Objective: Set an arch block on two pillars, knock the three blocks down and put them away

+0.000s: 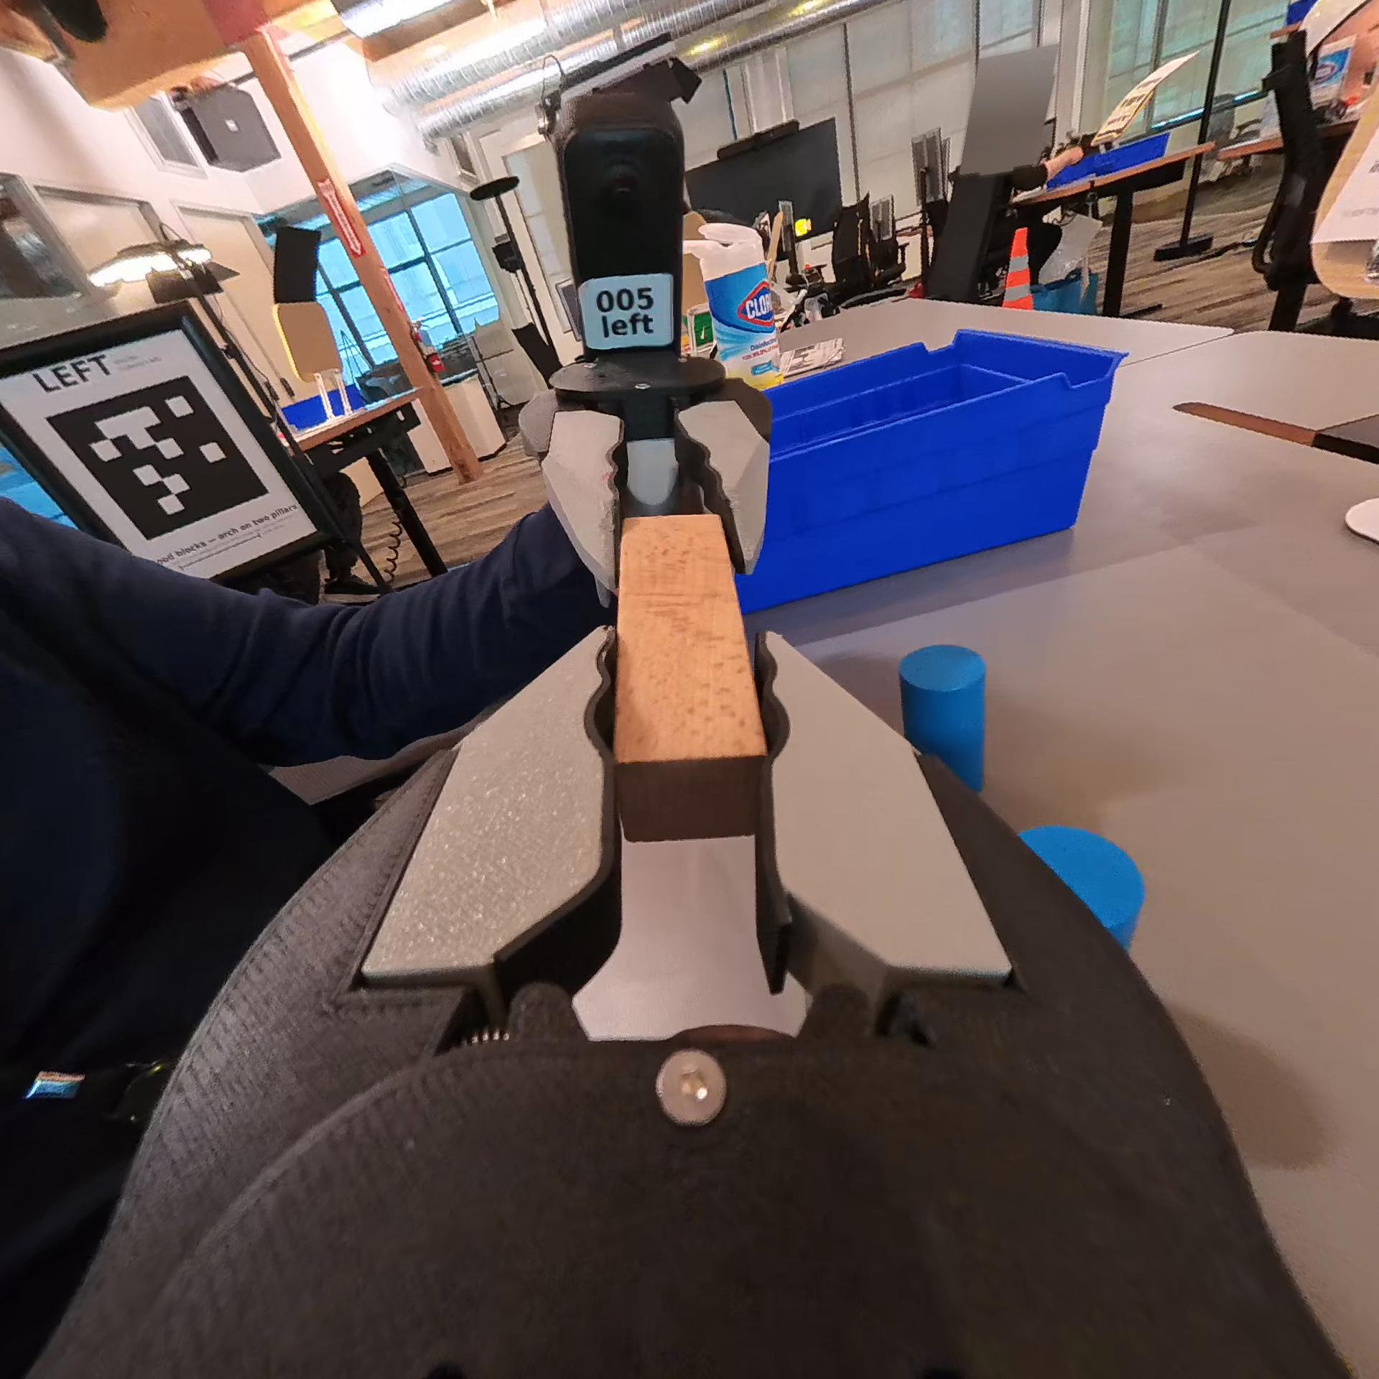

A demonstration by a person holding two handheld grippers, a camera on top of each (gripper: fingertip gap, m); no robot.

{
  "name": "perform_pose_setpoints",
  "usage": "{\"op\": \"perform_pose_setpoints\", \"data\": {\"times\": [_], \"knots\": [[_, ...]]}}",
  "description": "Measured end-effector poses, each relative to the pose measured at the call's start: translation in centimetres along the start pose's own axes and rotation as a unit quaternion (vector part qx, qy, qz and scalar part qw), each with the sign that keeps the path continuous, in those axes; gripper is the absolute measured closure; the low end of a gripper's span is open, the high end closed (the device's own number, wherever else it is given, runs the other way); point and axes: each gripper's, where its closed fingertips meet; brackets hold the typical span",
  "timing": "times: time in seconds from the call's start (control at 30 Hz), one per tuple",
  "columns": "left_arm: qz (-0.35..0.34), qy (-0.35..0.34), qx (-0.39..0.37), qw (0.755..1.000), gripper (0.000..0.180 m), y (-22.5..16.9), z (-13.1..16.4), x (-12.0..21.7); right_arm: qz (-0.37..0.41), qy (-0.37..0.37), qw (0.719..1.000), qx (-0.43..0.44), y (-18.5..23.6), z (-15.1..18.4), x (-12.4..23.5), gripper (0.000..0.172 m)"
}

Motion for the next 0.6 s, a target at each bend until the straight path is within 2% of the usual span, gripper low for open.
{"op": "perform_pose_setpoints", "data": {"times": [0.13, 0.33, 0.5, 0.6], "knots": [[-0.001, -0.011, 0.004, 1.0, 0.148, 0.0, -0.4, 0.2, 0.003, -0.009, 1.0, 0.0, 0.0, -0.4, 0.0, 0.138], [-0.041, -0.029, -0.002, 0.999, 0.125, 1.0, -1.2, 1.0, 0.024, -0.018, 1.0, 0.007, -0.8, -0.9, 0.7, 0.138], [-0.062, -0.062, -0.004, 0.996, 0.124, 1.3, -2.4, 1.7, 0.046, -0.005, 0.999, 0.026, -2.8, -1.0, 1.4, 0.138], [-0.09, -0.059, -0.008, 0.994, 0.124, 2.1, -2.2, 1.7, 0.042, -0.004, 0.999, 0.03, -3.9, -1.4, 1.2, 0.138]]}}
Point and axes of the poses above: each gripper's, where its closed fingertips meet, x back along the fingers, z out of its underside, y = z × x across the jaws, and after that the axes turned 1 degree about -z, right-handed
